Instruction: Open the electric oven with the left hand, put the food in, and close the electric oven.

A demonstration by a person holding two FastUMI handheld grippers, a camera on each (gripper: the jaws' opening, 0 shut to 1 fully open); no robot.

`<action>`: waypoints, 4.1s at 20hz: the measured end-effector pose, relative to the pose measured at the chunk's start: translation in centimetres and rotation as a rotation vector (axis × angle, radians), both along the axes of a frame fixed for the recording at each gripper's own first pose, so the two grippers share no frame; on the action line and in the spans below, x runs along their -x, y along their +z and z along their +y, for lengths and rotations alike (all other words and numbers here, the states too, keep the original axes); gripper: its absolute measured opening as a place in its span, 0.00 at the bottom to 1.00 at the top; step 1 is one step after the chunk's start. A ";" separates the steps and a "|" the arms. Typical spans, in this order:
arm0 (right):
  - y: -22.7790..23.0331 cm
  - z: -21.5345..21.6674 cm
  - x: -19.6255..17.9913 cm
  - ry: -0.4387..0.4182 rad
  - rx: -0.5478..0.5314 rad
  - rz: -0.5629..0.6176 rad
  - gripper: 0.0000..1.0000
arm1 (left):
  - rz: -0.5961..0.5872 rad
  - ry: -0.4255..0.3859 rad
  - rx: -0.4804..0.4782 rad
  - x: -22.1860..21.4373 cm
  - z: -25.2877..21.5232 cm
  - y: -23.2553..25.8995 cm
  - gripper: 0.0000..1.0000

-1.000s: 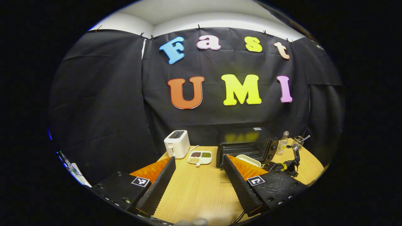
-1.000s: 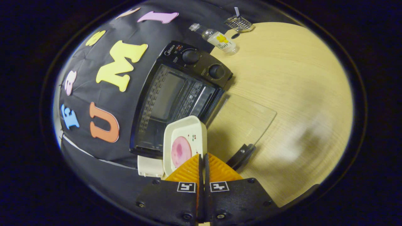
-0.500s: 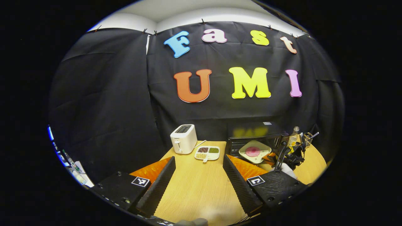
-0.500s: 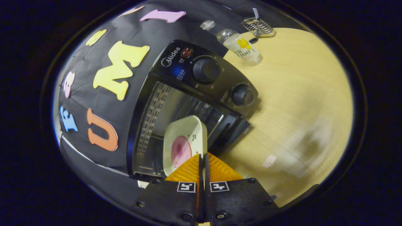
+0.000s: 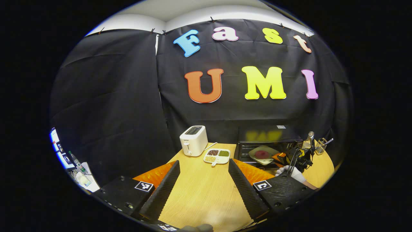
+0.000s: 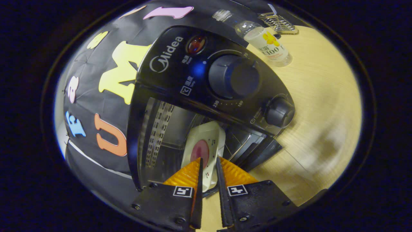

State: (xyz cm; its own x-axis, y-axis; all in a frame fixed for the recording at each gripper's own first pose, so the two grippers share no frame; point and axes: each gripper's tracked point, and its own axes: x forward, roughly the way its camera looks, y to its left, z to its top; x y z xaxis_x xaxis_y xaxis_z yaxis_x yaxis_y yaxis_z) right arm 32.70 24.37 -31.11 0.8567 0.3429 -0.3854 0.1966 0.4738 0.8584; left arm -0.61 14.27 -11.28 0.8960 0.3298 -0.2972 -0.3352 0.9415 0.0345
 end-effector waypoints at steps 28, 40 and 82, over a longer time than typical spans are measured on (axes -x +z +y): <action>22.5 -20.8 29.7 -0.002 1.001 -0.338 0.96 | -0.125 -0.346 0.029 1.2 -9.0 -0.4 0.97; 22.4 -25.6 30.0 0.024 1.061 -0.310 1.00 | 0.041 -0.400 0.059 -1.3 -15.6 -9.8 0.97; 19.9 -29.3 32.2 -0.085 0.979 -0.105 0.96 | 0.299 -0.436 0.123 -13.4 -19.5 -24.3 0.97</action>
